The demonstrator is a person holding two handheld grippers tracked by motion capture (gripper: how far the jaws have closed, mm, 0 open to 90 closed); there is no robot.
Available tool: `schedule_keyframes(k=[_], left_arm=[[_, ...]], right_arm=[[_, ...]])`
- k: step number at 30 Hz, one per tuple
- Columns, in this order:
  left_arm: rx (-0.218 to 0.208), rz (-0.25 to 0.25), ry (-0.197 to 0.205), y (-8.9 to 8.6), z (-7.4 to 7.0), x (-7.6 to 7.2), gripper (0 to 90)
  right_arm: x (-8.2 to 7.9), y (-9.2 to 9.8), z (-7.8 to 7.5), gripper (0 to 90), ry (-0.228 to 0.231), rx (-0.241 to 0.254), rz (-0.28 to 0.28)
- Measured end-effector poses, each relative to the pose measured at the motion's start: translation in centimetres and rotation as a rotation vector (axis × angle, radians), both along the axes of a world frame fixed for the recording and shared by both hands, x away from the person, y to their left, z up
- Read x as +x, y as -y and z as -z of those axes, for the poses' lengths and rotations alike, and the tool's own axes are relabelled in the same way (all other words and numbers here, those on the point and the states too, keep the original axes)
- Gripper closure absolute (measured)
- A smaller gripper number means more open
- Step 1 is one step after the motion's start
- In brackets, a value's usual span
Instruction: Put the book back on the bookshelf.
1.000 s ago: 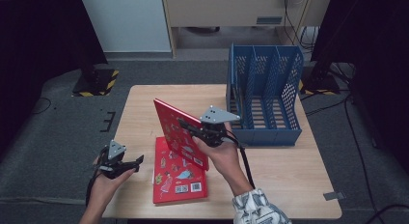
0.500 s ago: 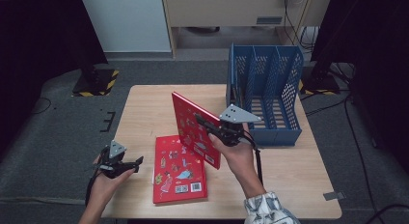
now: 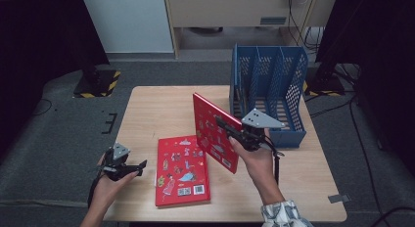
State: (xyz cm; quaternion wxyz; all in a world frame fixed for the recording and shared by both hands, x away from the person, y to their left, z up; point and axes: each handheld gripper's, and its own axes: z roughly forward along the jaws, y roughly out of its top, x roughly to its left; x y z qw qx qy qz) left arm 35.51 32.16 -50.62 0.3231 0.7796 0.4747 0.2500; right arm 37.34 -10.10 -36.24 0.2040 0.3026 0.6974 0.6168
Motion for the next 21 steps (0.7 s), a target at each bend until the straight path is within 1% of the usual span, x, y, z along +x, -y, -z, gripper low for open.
schedule_keyframes(k=[9, 11, 21], left_arm=[[0.007, 0.008, -0.009, 0.1, 0.1, 0.1, 4.6], [0.007, 0.012, -0.009, 0.1, 0.1, 0.0, 4.2], [0.012, 0.02, -0.009, 0.1, 0.2, 0.0, 3.5]], right_arm=[[-0.5, 2.1, 0.6, 79.7, -0.015, -0.001, 0.033], [-0.6, 2.5, 0.7, 79.8, -0.017, 0.007, 0.039], [-1.4, 4.1, 0.9, 79.7, -0.022, 0.01, 0.059]])
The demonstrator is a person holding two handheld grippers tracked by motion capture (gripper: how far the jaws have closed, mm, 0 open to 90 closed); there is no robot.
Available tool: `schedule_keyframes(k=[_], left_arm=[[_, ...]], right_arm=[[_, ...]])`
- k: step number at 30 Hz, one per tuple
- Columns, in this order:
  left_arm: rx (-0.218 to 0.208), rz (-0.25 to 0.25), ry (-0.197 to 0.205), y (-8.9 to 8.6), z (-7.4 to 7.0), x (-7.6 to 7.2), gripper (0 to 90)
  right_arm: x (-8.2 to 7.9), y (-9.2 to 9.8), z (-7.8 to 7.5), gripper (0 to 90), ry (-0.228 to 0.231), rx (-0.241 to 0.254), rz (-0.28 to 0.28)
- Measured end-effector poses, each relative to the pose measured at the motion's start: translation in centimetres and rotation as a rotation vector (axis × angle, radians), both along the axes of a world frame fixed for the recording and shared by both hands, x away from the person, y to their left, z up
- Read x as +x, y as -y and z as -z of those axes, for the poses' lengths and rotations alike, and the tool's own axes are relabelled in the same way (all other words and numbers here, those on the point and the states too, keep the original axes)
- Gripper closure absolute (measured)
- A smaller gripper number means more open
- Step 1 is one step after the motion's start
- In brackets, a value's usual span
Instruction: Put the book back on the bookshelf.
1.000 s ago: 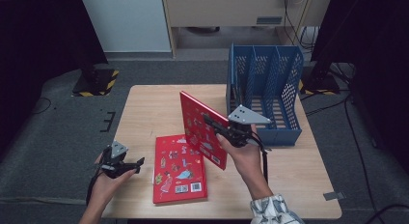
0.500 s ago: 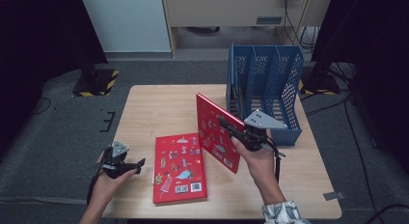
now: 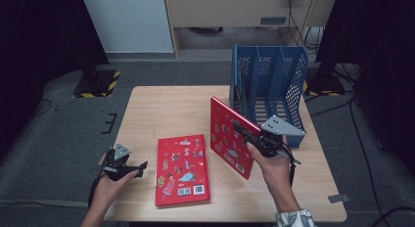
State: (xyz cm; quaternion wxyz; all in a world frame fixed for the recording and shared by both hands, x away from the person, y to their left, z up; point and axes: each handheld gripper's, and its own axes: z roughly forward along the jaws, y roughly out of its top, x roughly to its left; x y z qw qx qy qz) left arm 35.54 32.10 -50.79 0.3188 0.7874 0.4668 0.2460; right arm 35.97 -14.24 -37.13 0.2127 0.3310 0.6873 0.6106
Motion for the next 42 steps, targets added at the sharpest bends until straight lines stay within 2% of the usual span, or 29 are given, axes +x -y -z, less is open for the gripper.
schedule_keyframes(k=[19, 25, 34, 42], left_arm=[[0.03, 0.016, -0.012, 0.4, 0.3, 0.0, 3.2], [0.038, 0.017, -0.015, 0.4, 0.4, 0.0, 3.2], [0.045, 0.019, -0.018, 0.5, 0.5, 0.0, 3.2], [0.049, 0.021, -0.019, 0.6, 0.5, -0.1, 3.3]], right_arm=[[-3.1, 5.1, 0.0, 79.7, -0.025, -0.011, 0.069], [-4.0, 6.6, -0.5, 79.7, -0.028, 0.001, 0.091], [-4.9, 8.1, -2.8, 79.7, -0.023, 0.038, 0.115], [-4.1, 8.7, -5.4, 79.8, -0.015, 0.051, 0.146]])
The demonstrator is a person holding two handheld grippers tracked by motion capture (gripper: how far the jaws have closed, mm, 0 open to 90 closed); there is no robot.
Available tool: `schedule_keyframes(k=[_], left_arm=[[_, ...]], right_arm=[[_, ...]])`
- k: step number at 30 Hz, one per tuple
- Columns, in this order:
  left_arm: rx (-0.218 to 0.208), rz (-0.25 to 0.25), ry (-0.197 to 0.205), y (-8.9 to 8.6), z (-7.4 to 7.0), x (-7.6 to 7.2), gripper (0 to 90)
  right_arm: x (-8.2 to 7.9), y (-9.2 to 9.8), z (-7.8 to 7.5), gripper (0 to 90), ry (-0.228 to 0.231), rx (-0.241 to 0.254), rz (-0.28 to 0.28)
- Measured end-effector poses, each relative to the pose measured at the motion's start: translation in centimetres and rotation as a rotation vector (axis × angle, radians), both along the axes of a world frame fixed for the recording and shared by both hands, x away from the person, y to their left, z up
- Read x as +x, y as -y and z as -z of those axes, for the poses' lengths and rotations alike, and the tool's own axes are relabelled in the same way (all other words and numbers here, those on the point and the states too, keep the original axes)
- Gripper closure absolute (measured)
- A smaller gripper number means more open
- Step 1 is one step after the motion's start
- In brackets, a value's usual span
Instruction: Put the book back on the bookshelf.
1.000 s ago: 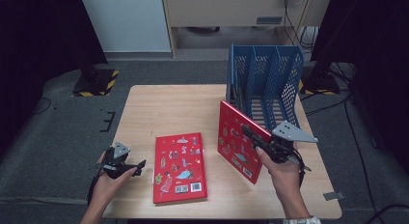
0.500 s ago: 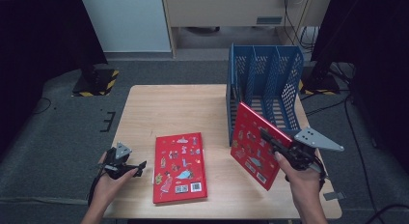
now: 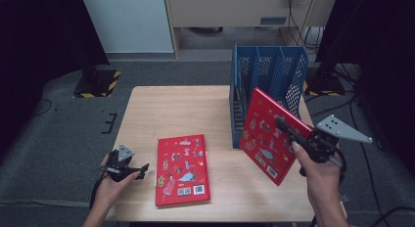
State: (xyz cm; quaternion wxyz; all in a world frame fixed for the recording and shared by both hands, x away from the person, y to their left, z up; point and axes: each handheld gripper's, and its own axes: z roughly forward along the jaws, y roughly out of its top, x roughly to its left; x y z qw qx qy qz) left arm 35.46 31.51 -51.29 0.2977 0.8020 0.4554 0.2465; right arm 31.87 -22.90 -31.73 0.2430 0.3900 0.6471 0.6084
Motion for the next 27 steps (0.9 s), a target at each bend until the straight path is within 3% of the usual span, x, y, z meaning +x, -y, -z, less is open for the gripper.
schedule_keyframes(k=[13, 27], left_arm=[[0.002, -0.001, 0.0, 0.1, 0.0, 0.0, 3.4], [0.001, 0.0, 0.001, 0.0, 0.0, 0.0, 3.4]], right_arm=[[2.7, 0.3, -2.8, 79.7, 0.005, -0.02, 0.074], [5.6, 0.0, -3.7, 79.7, 0.011, -0.043, 0.167]])
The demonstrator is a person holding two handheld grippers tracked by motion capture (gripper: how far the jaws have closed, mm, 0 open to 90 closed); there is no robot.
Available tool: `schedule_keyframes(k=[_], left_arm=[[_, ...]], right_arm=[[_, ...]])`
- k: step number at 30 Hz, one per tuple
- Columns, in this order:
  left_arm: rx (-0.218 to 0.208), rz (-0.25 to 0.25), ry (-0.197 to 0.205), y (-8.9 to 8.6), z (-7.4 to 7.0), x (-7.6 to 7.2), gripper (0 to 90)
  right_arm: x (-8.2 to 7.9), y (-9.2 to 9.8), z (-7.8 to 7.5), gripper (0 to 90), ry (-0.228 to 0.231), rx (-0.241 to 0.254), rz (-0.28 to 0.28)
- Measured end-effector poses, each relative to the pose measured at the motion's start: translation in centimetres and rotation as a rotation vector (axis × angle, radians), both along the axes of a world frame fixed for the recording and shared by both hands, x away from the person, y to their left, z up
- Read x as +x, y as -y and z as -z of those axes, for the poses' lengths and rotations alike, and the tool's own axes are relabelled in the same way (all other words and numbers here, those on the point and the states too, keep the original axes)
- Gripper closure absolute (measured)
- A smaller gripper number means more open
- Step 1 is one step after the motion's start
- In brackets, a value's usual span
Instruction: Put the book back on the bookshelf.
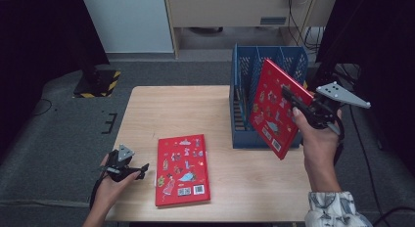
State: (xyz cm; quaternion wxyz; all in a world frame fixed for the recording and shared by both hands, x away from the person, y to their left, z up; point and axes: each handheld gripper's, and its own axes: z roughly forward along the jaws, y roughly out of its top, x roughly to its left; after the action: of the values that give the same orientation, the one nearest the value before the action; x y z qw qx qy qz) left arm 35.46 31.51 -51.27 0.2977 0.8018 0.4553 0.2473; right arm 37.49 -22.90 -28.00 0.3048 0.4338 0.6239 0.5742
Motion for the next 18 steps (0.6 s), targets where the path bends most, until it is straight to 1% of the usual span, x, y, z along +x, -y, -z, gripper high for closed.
schedule_keyframes(k=[8, 9, 12, 15, 18], left_arm=[[-0.004, -0.003, 0.004, 0.0, 0.0, 0.0, 3.5], [-0.005, -0.004, 0.005, -0.1, 0.0, 0.0, 3.5], [-0.005, -0.004, 0.003, -0.1, 0.0, 0.0, 3.4], [-0.006, -0.004, 0.006, -0.1, -0.1, 0.0, 3.5], [-0.007, -0.005, 0.006, -0.1, -0.1, 0.0, 3.5]], right_arm=[[1.9, -0.5, -0.2, 79.7, 0.011, -0.044, 0.06], [2.1, -0.5, -0.2, 79.7, 0.011, -0.049, 0.061], [2.9, -0.9, 0.0, 79.7, 0.006, -0.072, 0.081], [3.5, -0.9, 0.0, 79.8, 0.005, -0.078, 0.096], [4.0, -0.9, 0.1, 79.7, 0.001, -0.07, 0.11]])
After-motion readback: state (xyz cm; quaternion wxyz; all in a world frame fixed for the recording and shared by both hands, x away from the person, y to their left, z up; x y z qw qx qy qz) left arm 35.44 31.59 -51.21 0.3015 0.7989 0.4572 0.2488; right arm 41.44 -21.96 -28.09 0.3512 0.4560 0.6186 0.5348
